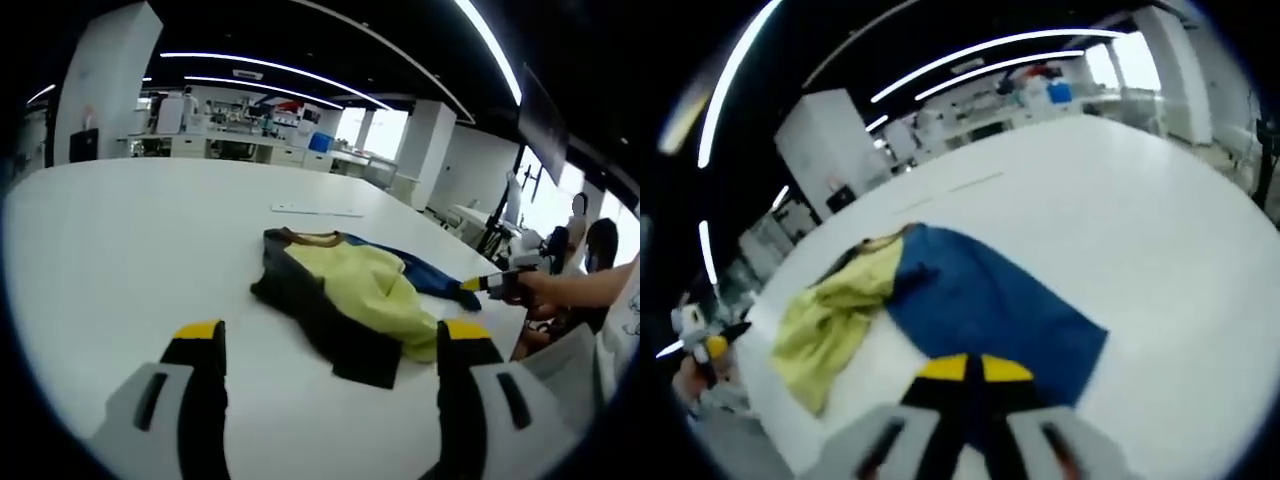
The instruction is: Fold the garment on the visible template until the final outline fits inside the template.
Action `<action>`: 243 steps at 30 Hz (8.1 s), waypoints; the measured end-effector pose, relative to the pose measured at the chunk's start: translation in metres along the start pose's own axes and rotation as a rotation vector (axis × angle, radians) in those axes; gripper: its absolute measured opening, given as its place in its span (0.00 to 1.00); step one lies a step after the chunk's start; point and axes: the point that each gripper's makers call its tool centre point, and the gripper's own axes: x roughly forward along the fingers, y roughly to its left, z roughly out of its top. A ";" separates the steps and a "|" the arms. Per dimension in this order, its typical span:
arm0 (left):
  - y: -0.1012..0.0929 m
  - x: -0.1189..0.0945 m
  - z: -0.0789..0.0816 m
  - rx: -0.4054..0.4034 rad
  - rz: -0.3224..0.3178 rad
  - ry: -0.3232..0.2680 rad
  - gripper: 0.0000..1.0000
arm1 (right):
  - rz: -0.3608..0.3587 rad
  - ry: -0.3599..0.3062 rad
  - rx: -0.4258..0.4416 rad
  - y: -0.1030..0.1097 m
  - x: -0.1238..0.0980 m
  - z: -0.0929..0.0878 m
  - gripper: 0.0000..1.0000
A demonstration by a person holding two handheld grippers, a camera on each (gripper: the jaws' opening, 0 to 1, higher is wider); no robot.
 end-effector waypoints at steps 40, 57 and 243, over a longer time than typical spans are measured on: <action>-0.012 0.016 -0.007 0.002 -0.030 0.043 0.84 | -0.310 -0.108 0.052 -0.160 -0.071 0.047 0.00; -0.002 0.018 -0.014 -0.033 0.009 0.065 0.84 | -0.343 -0.070 -0.036 -0.191 -0.038 0.101 0.00; 0.058 0.007 -0.075 0.452 0.053 0.422 0.17 | 0.179 0.057 -0.266 -0.048 -0.063 0.039 0.92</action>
